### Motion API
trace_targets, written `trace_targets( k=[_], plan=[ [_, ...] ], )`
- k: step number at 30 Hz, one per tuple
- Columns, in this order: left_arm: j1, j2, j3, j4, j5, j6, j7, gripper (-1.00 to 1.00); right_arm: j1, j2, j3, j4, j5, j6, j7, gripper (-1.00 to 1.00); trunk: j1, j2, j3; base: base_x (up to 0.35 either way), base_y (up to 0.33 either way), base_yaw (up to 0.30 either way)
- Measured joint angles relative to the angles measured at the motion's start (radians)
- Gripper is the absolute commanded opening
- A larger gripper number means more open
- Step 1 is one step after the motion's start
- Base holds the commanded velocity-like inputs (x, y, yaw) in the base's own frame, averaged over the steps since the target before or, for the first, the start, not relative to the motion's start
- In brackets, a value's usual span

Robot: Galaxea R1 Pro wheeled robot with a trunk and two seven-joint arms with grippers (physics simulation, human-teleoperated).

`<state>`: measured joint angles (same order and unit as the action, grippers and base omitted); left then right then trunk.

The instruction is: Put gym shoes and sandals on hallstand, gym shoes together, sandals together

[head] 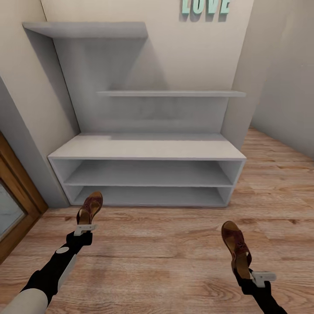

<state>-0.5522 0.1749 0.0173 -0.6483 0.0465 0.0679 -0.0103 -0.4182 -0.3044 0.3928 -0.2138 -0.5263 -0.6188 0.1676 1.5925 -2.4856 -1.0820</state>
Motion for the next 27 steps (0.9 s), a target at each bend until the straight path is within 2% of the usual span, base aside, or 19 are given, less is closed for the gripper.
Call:
trace_targets(
  k=[6, 17, 27],
  plan=[
    [0.000, 0.000, 0.000, 0.001, 0.000, 0.001, 0.000, -1.00, 0.000, -0.007, 0.001, 0.000, -0.013, 0.002, 0.008, -1.00, 0.000, 0.000, 0.000, 0.000, 0.042, 0.000],
    [0.000, 0.000, 0.000, 0.000, 0.000, 0.001, 0.000, -1.00, 0.000, -0.008, 0.002, -0.002, -0.015, 0.002, 0.010, -1.00, 0.000, 0.000, 0.000, 0.000, 0.208, 0.000],
    [0.000, 0.001, 0.001, 0.000, 0.000, 0.001, 0.001, -1.00, 0.000, -0.004, 0.002, -0.003, -0.015, 0.002, 0.009, -1.00, 0.000, 0.000, 0.000, 0.000, 0.019, 0.000]
  ],
)
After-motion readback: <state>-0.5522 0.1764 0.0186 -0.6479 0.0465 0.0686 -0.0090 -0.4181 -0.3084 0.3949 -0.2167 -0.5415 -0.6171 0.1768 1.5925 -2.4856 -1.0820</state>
